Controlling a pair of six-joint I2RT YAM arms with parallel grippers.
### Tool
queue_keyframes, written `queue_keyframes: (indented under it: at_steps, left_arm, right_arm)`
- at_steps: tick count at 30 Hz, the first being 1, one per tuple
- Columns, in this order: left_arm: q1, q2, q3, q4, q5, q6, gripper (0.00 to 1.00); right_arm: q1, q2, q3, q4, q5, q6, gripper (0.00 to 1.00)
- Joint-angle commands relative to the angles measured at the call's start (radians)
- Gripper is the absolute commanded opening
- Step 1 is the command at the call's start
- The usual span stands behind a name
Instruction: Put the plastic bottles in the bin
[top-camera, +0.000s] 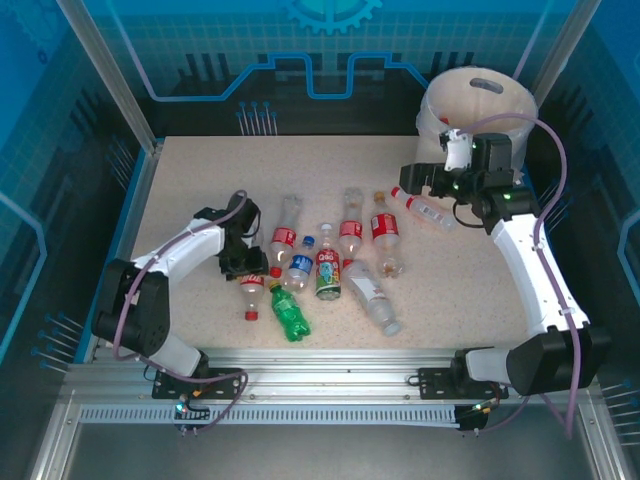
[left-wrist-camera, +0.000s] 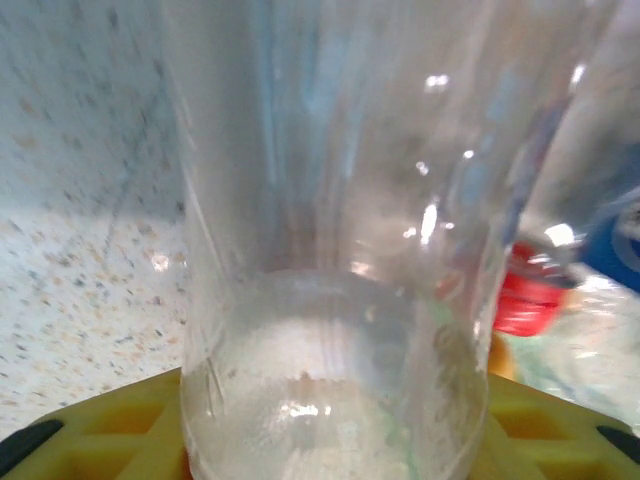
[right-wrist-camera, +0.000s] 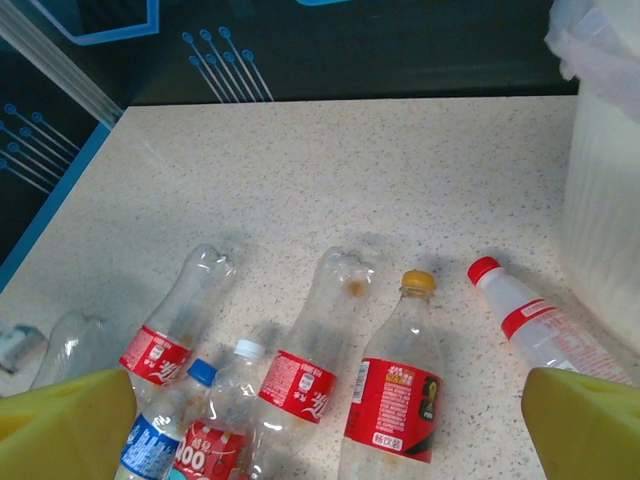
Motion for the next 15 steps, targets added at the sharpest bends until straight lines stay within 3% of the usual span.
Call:
queue_keyframes:
  at_steps: [1, 6, 15]
  left_arm:
    - [-0.005, -0.045, 0.121, -0.094, -0.056, 0.072, 0.50]
    - [-0.007, -0.071, 0.247, -0.086, 0.014, 0.144, 0.48]
    - [-0.123, -0.069, 0.257, 0.308, 0.324, 0.166, 0.41]
  right_arm:
    - [0.026, -0.043, -0.005, -0.032, -0.053, 0.007, 1.00]
    - [0.098, -0.033, 0.030, -0.051, -0.149, -0.002, 1.00]
    - [0.229, 0.056, -0.011, 0.118, -0.296, 0.124, 1.00]
